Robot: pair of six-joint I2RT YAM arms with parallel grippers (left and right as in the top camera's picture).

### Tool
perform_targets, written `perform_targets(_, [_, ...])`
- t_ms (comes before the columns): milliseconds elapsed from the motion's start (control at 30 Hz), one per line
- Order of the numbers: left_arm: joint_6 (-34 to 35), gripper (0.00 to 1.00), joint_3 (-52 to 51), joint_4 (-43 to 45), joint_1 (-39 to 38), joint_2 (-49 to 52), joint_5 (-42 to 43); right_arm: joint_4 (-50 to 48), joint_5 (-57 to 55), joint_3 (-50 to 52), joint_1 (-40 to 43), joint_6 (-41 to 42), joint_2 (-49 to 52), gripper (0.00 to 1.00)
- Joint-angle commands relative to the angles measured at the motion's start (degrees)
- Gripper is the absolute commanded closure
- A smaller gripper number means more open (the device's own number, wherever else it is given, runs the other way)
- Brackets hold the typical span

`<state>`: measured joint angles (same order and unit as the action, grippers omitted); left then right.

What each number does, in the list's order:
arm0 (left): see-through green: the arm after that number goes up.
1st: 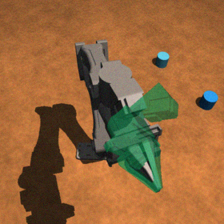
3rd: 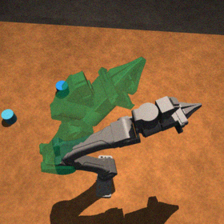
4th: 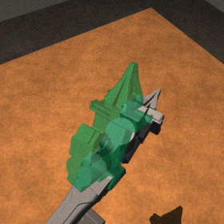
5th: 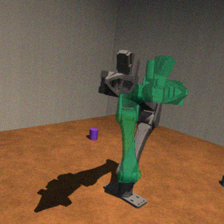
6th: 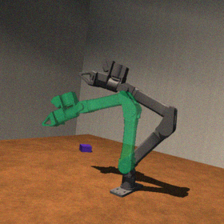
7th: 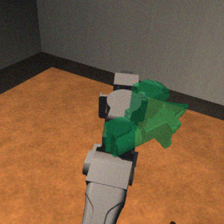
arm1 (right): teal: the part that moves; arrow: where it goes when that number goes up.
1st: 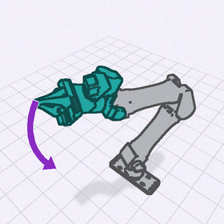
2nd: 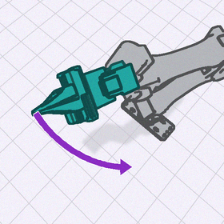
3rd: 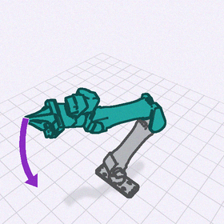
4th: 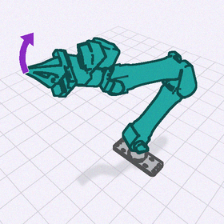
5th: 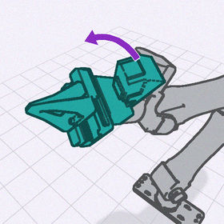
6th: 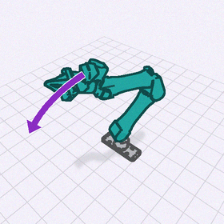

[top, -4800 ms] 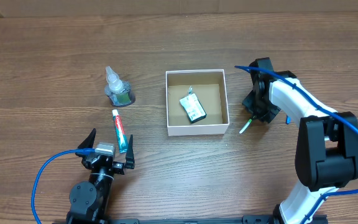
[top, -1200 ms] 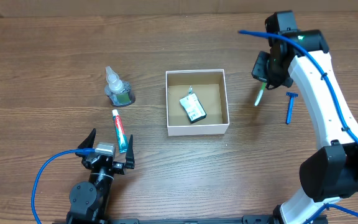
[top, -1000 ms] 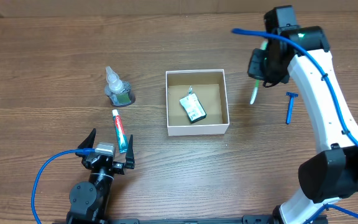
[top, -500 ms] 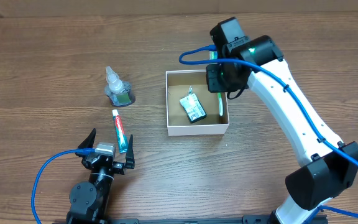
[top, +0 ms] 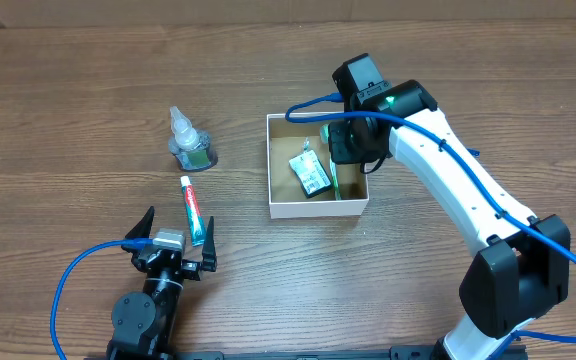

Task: Pack container
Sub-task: 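Lower the toothbrush into the box and release it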

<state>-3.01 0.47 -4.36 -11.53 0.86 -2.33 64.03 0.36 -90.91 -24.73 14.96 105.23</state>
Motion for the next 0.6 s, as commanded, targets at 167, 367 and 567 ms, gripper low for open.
perform_targets(167, [-0.66, 0.00, -0.20, 0.20, 0.26, -0.59, 0.46, -1.95, 0.61, 1.60, 0.35, 0.26, -2.10, 0.87])
perform_targets(367, [-0.66, 0.00, -0.20, 0.20, 0.26, -0.59, 0.48, 0.61, -2.25, 1.16, 4.28, 3.08, -6.80, 0.87])
perform_targets(567, [-0.66, 0.00, -0.20, 0.20, 0.26, -0.59, 0.46, 5.51, -3.69, 1.16, 16.11, 3.34, -12.09, 0.83])
